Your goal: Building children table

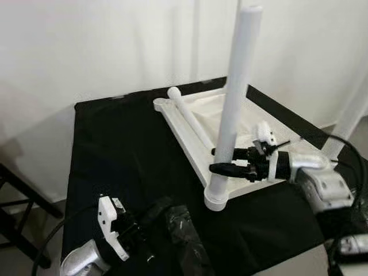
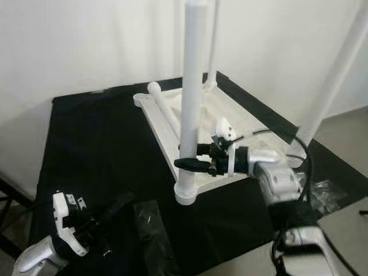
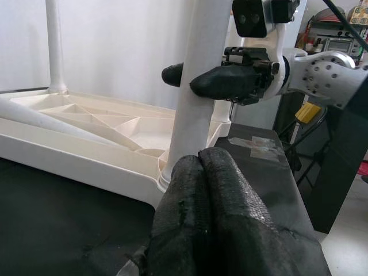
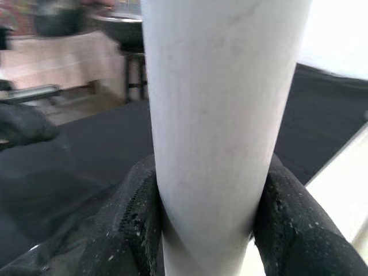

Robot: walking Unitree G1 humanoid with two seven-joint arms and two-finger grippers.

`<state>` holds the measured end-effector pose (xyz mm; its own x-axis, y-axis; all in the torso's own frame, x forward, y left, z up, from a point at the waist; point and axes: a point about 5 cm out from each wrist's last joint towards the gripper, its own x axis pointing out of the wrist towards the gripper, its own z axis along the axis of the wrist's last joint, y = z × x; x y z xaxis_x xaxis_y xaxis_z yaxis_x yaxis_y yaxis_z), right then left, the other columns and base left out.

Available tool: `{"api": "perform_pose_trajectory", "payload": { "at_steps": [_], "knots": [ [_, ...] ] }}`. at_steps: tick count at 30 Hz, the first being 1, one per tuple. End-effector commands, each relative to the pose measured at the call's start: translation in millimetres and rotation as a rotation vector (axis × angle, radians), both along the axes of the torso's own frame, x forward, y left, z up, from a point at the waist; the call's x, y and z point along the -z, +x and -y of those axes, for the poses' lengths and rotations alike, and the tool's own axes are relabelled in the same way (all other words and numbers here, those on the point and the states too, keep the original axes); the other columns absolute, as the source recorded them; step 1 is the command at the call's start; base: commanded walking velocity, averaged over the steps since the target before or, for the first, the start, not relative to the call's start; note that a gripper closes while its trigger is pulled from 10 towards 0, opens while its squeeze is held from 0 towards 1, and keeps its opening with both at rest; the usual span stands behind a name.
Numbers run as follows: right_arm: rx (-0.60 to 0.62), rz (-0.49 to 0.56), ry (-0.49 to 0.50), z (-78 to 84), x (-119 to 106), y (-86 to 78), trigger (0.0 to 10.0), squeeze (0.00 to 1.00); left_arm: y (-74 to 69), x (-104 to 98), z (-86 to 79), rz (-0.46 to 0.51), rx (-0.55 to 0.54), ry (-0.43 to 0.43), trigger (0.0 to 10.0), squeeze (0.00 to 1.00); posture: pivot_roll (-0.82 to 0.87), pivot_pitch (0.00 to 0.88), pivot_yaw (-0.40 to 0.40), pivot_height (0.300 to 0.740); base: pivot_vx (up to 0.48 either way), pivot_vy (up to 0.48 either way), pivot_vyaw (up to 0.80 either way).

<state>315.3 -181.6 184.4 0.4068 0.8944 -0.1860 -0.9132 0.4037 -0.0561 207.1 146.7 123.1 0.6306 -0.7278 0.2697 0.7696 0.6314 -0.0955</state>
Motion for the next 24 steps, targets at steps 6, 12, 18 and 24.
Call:
{"api": "perform_pose_trajectory", "payload": {
  "at_steps": [6,12,18,24],
  "knots": [
    [0.753,-0.091,-0.061,-46.2,58,-29.1,0.0,0.00,0.7,-4,-4.0,0.004,0.033,0.002,10.0,0.00,-0.09,0.000,0.013,0.740,0.000,0.000,0.00],
    [0.660,-0.125,-0.117,-50.7,60,-22.5,0.0,0.00,2.4,-3,-0.2,-0.015,0.084,-0.010,10.0,0.00,-0.08,0.000,-0.006,0.740,0.000,0.000,0.00],
    [0.537,-0.119,-0.061,-62.7,42,-16.2,10.0,1.00,2.5,-3,0.2,-0.016,0.066,-0.021,10.0,0.00,-0.08,0.000,-0.006,0.740,0.000,0.000,0.00],
    [0.195,0.025,-0.023,-62.1,-4,-6.3,10.0,0.97,3.4,-2,1.6,-0.030,0.085,-0.025,10.0,0.00,-0.07,0.000,-0.006,0.740,0.000,0.000,0.00]
  ]
}}
